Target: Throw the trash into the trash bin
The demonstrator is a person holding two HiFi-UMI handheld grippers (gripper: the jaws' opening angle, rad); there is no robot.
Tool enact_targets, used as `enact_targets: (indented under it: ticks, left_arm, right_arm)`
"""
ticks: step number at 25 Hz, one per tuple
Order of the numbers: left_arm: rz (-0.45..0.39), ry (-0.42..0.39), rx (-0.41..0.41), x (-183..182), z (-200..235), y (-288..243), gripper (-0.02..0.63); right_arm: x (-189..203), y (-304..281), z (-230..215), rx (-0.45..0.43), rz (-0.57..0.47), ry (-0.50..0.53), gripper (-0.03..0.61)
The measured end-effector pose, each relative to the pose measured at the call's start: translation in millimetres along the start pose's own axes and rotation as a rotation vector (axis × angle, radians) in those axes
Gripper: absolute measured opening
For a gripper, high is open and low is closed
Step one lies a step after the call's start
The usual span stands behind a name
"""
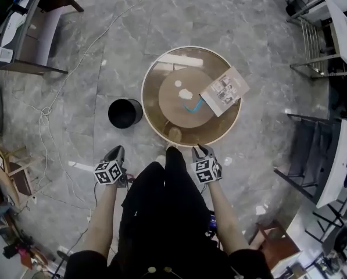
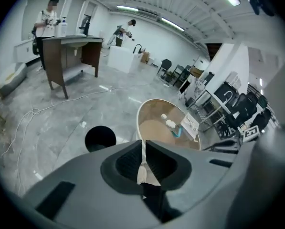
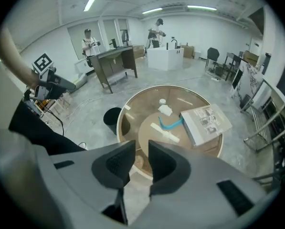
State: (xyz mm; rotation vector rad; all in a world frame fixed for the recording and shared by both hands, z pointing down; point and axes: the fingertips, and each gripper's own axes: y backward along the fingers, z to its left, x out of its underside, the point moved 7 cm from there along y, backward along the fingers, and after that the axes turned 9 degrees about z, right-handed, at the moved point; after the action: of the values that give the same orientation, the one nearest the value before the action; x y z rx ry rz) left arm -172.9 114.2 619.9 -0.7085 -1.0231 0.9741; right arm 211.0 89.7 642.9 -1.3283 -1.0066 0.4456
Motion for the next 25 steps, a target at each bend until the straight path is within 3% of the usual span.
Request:
enact_targets:
  ticks: [4, 6, 9, 12, 14, 19, 22, 25]
  left_arm:
    - [0.102, -0.026, 0.089, -25, -29, -60, 0.011]
    - [0.123, -0.02, 0.158, -36, -48, -89, 0.011]
    - [0.129, -0.074, 0.202, -48, -77, -130, 0.011]
    - [0.189, -0.136, 0.222, -46, -92, -165, 0.097]
    - [0.246, -0.151, 0.233, -41, -91, -188, 0.098]
    - [0.302, -0.083, 0.246, -39, -73, -231, 0.098]
    - [0.294, -0.026, 0.231, -47, -54, -240, 0.097]
    - [0.284, 0.044, 0.206, -49, -37, -240, 0.097]
  right_arm:
    - [-36, -50, -33, -0.022, 0.073, 0.045, 0.115]
    - [-48, -74, -47, -0.027, 0.113, 0.05, 0.121]
    - [-63, -109, -68, -0.021, 0.144, 0.04, 0.146]
    - [-71, -138, -80, 0.001, 0.175, 0.017, 0.152]
    - [-77, -157, -82, 0.01, 0.191, 0.006, 0.152]
    - [-76, -200, -79, 0.045, 0.278, 0.068, 0.144]
    - [-78, -207, -78, 0.114, 0.294, 0.112, 0.031]
    - [-76, -200, -74, 0.102, 0.279, 0.102, 0.028]
